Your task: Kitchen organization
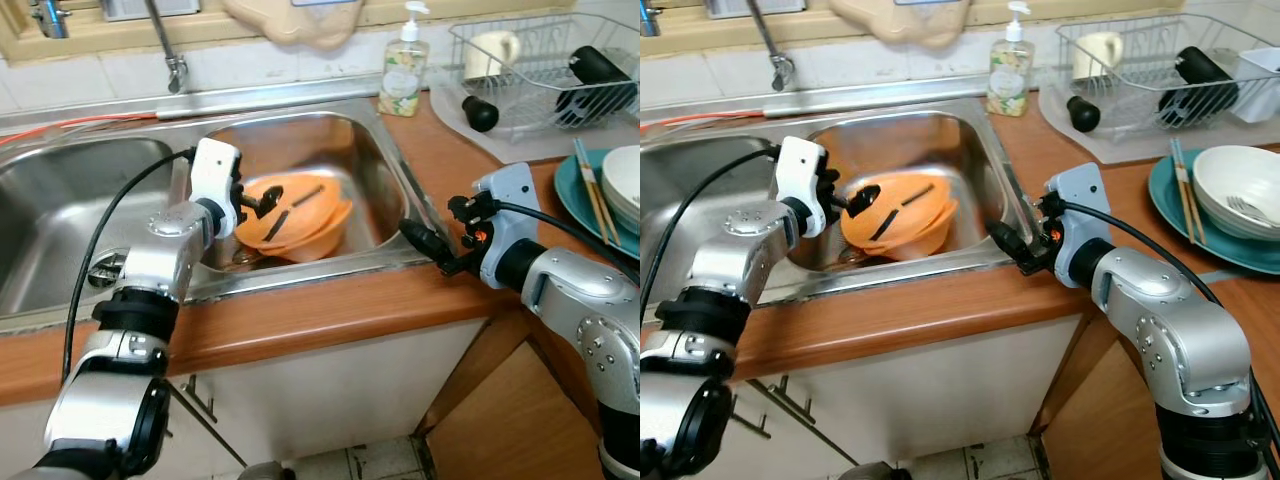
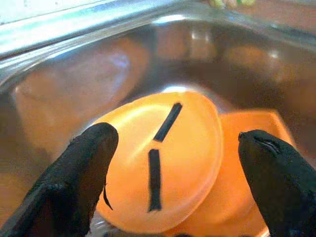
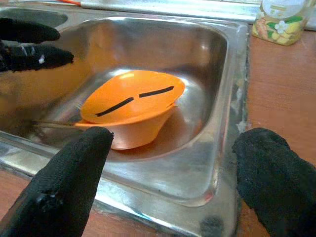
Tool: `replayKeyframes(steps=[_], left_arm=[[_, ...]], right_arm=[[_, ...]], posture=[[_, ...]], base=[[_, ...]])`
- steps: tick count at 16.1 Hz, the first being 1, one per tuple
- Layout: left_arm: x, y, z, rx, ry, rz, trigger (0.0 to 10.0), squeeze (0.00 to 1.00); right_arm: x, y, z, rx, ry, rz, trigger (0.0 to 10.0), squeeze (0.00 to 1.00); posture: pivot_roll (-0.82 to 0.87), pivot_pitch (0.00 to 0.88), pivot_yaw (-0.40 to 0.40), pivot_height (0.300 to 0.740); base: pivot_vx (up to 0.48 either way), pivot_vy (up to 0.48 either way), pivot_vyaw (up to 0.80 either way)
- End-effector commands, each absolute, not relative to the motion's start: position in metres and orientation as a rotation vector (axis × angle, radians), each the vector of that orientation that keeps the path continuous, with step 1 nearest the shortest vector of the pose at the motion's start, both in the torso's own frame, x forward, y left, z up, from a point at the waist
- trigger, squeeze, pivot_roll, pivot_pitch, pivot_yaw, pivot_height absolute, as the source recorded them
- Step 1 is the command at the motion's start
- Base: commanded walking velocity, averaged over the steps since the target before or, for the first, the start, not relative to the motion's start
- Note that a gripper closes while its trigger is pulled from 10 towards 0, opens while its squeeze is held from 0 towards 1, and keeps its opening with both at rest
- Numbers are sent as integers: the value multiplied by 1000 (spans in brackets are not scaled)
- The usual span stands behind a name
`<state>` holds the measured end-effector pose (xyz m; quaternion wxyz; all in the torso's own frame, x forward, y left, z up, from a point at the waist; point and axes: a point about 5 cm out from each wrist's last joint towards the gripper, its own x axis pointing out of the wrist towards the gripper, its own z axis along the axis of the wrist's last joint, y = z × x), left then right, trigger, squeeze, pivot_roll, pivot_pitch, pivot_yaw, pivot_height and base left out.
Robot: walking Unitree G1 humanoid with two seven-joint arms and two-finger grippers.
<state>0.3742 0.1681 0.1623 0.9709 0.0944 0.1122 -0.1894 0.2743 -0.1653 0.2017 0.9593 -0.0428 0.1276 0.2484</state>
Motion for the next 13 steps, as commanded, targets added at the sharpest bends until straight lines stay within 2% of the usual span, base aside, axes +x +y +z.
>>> replayKeyframes(steps=[1,2,4,5,6,7,8,10,13], left_arm=[[372,177,166,291,230,-341,10000,871],[372,180,168,309,225,-330,10000,831],[370,180,179,332,149,-326,10000,573],[369,179,185,322,111,-330,10000,545],[366,176,191,285,55,-336,10000,353],[361,172,193,202,12,-327,10000,157],[355,170,194,127,-17,-313,10000,0],[341,166,190,-29,-40,-293,10000,0],[328,166,176,-39,-17,-239,10000,0]], right_arm=[[276,-163,203,-102,245,501,10000,0],[276,-163,203,-103,244,501,10000,0],[276,-163,203,-108,242,495,10000,0],[276,-163,202,-111,241,487,10000,0],[277,-163,202,-111,227,461,10000,0],[279,-162,206,-86,142,414,10000,1000],[280,-163,210,-54,70,347,10000,1000],[280,-170,207,-36,65,200,10000,1000],[279,-170,202,-67,66,157,10000,1000]], posture=[[-169,0,69,740],[-168,0,69,740],[-168,0,71,740],[-170,0,73,740],[-171,0,75,740],[-173,0,75,740],[-174,0,72,740],[-168,0,66,740],[-168,0,62,740]], base=[[0,0,0],[0,0,0],[0,0,0],[0,0,0],[0,0,0],[0,0,0],[0,0,0],[0,0,0],[0,0,0]])
